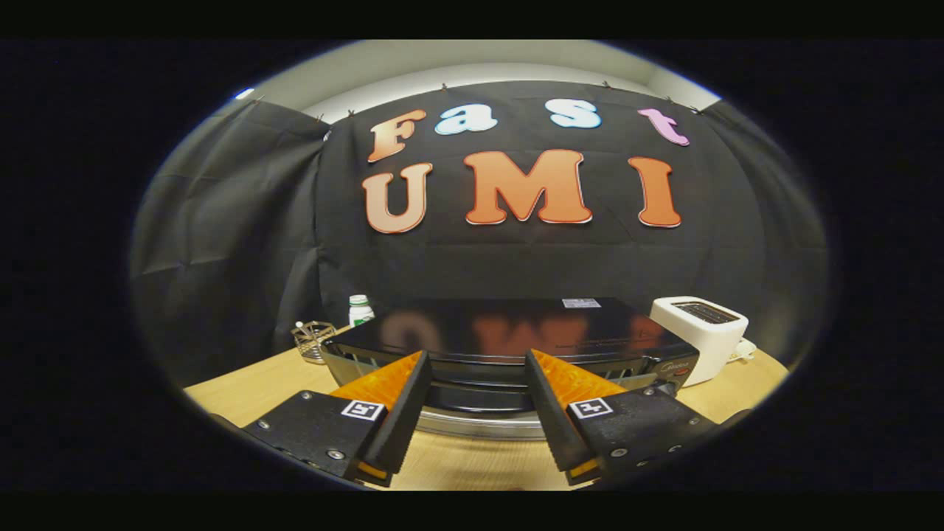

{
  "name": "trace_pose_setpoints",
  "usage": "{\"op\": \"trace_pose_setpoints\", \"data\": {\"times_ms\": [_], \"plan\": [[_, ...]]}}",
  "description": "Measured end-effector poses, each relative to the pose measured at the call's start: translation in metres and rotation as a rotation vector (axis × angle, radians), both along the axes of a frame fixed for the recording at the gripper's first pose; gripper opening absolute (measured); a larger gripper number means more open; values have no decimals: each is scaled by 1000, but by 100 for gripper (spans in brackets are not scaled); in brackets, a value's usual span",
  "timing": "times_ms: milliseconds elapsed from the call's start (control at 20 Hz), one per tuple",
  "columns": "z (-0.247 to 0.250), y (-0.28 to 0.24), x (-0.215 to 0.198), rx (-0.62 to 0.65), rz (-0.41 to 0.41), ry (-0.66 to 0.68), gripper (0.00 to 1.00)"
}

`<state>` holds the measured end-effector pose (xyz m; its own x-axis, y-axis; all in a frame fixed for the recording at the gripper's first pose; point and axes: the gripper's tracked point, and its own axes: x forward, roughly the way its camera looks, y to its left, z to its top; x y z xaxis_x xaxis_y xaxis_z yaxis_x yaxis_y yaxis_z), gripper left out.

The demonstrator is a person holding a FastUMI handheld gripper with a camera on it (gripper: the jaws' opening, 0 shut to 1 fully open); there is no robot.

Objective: Open the toaster oven, put the food inside, and close the toaster oven door.

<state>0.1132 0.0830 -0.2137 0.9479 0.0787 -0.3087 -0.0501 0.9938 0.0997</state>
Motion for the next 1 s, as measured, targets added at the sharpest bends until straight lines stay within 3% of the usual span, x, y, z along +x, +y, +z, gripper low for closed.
{"op": "trace_pose_setpoints", "data": {"times_ms": [600,1000], "plan": [[-22,14,-82,-31,132,116,75],[-68,23,-115,133,151,307,74]]}}
